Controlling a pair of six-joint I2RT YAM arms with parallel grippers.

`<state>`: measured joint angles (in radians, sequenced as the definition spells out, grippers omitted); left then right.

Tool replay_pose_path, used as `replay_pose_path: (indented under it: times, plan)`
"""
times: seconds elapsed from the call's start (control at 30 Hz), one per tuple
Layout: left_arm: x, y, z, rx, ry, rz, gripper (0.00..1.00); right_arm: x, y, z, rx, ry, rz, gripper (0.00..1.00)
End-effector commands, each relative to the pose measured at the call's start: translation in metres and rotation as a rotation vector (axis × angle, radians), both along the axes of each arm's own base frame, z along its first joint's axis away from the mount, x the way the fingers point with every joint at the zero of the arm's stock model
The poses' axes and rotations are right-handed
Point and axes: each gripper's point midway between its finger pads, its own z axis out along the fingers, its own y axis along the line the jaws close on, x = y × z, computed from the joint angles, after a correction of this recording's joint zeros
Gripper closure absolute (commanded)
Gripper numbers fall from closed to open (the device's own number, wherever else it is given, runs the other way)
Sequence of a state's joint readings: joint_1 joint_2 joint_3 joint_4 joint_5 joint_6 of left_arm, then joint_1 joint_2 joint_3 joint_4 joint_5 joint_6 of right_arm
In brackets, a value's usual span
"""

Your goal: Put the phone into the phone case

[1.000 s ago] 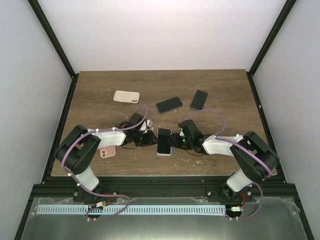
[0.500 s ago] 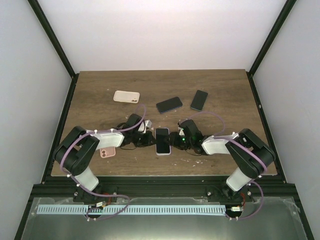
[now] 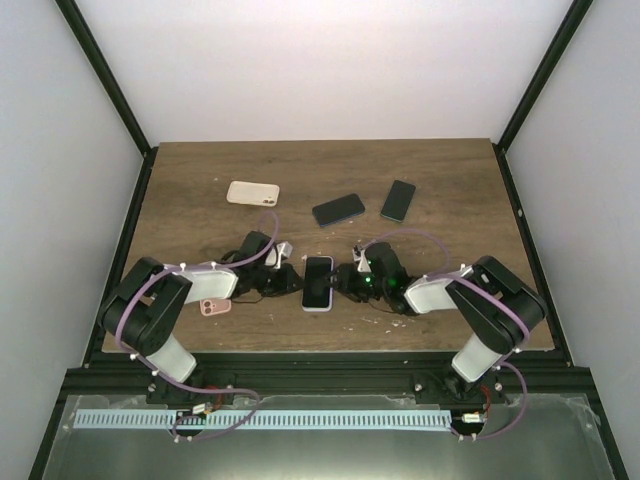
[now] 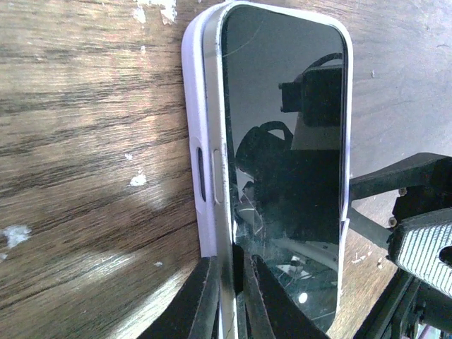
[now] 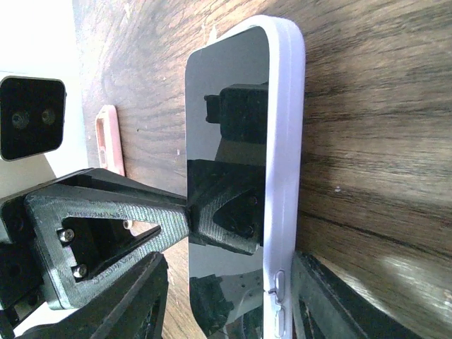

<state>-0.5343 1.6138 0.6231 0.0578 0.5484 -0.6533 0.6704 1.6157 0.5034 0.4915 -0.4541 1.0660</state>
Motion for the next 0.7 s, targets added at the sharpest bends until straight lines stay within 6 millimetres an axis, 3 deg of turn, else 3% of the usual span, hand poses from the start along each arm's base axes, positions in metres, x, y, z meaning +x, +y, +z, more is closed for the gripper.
replay_pose_path:
  times: [0.0, 0.5, 0.67]
  plan:
    - [-0.018, 0.007, -0.017, 0.024, 0.063, -0.010, 0.88, -0.006, 0.030, 0.037, 0.176, -0.057, 0.114, 0.50]
    - [-0.025, 0.009, -0.019, 0.001, 0.073, 0.000, 0.88, -0.013, 0.038, 0.054, 0.318, -0.078, 0.148, 0.50]
    - [-0.023, 0.009, -0.015, -0.009, 0.059, 0.002, 0.88, -0.010, 0.036, 0.036, 0.248, -0.032, 0.134, 0.50]
